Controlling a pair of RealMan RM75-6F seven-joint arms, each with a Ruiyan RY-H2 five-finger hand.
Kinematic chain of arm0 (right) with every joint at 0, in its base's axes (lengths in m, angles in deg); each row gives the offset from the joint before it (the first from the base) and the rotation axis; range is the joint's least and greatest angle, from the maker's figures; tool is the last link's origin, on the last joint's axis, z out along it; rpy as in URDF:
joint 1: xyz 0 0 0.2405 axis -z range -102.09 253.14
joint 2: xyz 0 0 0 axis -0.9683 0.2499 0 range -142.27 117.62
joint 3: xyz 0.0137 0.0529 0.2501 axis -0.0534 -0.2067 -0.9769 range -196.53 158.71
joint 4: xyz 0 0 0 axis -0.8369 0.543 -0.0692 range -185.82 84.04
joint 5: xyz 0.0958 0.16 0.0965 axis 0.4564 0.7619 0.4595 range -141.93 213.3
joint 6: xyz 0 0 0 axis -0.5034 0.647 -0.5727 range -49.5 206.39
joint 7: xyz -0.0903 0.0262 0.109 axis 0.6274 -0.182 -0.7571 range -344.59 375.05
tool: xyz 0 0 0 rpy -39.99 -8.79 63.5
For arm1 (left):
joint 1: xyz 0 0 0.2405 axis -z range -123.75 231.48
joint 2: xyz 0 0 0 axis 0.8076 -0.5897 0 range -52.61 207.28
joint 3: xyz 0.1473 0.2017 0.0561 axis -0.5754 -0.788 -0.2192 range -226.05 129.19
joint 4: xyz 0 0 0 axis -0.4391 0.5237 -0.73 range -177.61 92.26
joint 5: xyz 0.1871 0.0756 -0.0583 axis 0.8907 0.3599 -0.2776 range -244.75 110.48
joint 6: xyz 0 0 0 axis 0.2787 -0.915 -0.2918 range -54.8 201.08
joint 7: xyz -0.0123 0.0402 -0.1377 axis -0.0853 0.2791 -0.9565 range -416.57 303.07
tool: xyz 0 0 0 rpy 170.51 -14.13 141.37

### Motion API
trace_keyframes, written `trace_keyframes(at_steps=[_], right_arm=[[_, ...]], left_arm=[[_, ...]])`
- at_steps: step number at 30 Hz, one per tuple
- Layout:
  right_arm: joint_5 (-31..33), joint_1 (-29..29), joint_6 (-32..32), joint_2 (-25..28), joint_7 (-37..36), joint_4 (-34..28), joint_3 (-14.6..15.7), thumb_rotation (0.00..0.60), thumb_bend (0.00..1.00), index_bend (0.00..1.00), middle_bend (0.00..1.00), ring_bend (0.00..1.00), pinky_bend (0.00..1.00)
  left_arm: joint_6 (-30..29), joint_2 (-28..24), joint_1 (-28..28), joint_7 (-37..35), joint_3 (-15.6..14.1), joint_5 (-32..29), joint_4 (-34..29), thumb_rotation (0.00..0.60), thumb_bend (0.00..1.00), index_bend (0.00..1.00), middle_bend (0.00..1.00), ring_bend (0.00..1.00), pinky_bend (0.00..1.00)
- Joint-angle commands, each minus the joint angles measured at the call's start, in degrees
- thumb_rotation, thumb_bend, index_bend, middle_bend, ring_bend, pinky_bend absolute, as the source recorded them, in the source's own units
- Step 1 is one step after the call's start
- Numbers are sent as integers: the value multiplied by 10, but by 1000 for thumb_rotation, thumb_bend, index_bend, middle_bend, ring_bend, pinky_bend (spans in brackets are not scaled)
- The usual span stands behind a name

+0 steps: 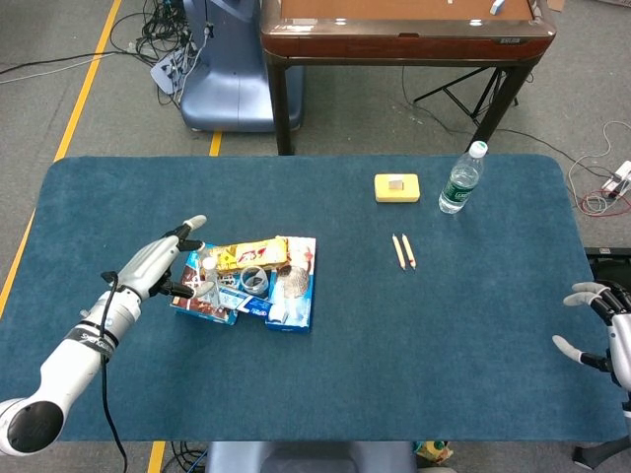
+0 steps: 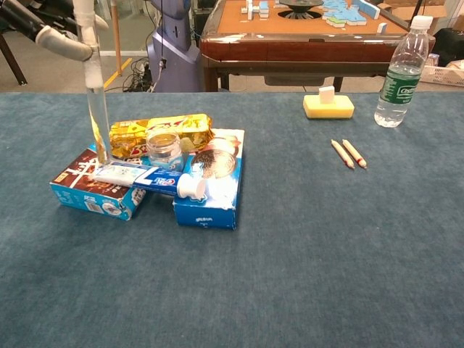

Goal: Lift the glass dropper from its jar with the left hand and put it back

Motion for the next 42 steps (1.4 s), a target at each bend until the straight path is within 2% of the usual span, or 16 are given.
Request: trace_keyframes(at_steps=[1, 6, 10, 13, 22, 27, 29, 32, 33, 36, 42], right_arm=[[-1, -1, -1, 0, 0, 0, 1, 600, 69, 435, 324, 206, 290], [-2, 0, -1, 0, -1, -1, 1, 600, 68, 435, 324, 206, 289], [-1, -1, -1, 0, -2, 0, 1, 600, 69, 435, 324, 206, 289], [-1, -1, -2, 0, -2, 0, 2, 600, 68, 435, 324, 206, 290], [-2, -1, -3, -1, 1, -1, 2, 600, 68, 435, 324, 206, 289], [-2, -2, -4, -1, 1, 0, 3, 600, 69, 436, 324, 206, 289], [-3, -2, -3, -1, 1, 0, 3, 600, 69, 435, 324, 206, 289], [-2, -1, -2, -1, 0, -1, 2, 600, 69, 436, 324, 206, 289], [-2, -1, -2, 0, -1, -1, 3, 600, 68, 435, 324, 206, 289], [-3, -1, -3, 0, -1, -1, 3, 600, 69, 435, 324, 206, 289], [-1, -2, -4, -1, -1, 0, 3, 600, 68, 436, 324, 206, 289]], left_arm=[[-11, 12, -15, -63, 22, 6, -1, 600, 281, 582, 0, 0, 13], [-35, 41, -59, -204, 81, 34, 12, 600, 281, 585, 0, 0, 20], [-22, 42, -79, -263, 99, 49, 24, 600, 280, 587, 0, 0, 35], [7, 26, -81, -254, 88, 64, 41, 600, 280, 588, 0, 0, 35], [39, 0, -48, -124, 22, 96, 59, 600, 295, 597, 0, 0, 35], [53, 2, -39, -105, 5, 117, 65, 600, 296, 602, 0, 0, 42], [48, 11, -44, -127, 11, 115, 63, 600, 296, 604, 0, 0, 50], [54, 28, -63, -228, 48, 101, 60, 600, 297, 619, 1, 0, 72], [64, 32, -74, -271, 64, 105, 62, 600, 297, 626, 3, 0, 80], [76, 39, -100, -337, 88, 143, 76, 600, 297, 625, 5, 0, 82], [99, 30, -116, -358, 86, 199, 100, 600, 297, 625, 6, 0, 82]])
